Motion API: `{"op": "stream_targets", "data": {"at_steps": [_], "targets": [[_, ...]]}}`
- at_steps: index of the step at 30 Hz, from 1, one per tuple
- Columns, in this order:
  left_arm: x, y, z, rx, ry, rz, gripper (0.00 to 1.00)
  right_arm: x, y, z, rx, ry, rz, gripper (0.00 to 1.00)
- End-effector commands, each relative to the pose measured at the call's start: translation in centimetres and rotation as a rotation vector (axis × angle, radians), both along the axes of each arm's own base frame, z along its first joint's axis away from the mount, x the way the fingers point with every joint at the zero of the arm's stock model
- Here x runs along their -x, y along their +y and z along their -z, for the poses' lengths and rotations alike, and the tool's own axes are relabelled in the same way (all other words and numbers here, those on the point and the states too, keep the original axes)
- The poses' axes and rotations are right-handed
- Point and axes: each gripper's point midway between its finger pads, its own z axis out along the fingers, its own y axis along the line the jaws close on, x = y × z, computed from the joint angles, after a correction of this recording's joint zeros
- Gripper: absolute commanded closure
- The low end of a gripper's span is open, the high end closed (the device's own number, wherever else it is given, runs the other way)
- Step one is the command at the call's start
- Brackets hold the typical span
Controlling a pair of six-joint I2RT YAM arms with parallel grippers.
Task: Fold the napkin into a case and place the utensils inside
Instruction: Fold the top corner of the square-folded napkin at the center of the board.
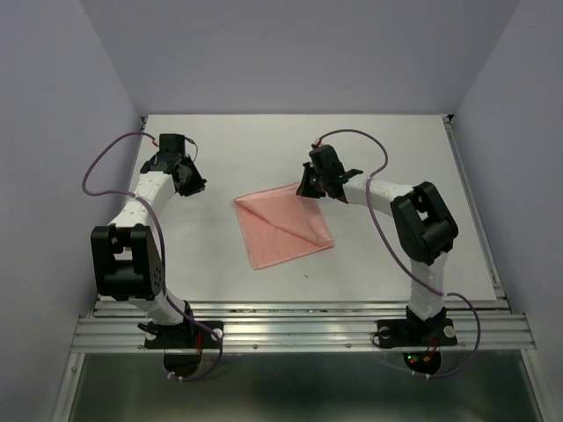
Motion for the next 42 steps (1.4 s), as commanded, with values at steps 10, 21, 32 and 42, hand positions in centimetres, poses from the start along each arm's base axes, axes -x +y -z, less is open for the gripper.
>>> {"op": "stream_targets", "data": {"at_steps": [10,21,32,42], "targets": [[0.0,-0.1,-0.4,-0.008,-0.014,0.017,0.77,-3.9,0.4,-1.4,0.047,-0.098,0.002,0.99],[0.0,0.0,-0.5,-0.011,-0.016,0.014,0.77,-4.7,-0.4,-1.5,0.104,-0.124,0.022,0.99],[0.3,-0.1,-0.5,-0.009,-0.014,0.016,0.77,-4.7,-0.5,-1.3,0.108,-0.122,0.031,0.99],[0.3,-0.2,-0.7,-0.007,-0.019,0.021,0.77,-5.1,-0.4,-1.3,0.112,-0.128,0.036,0.99]]}}
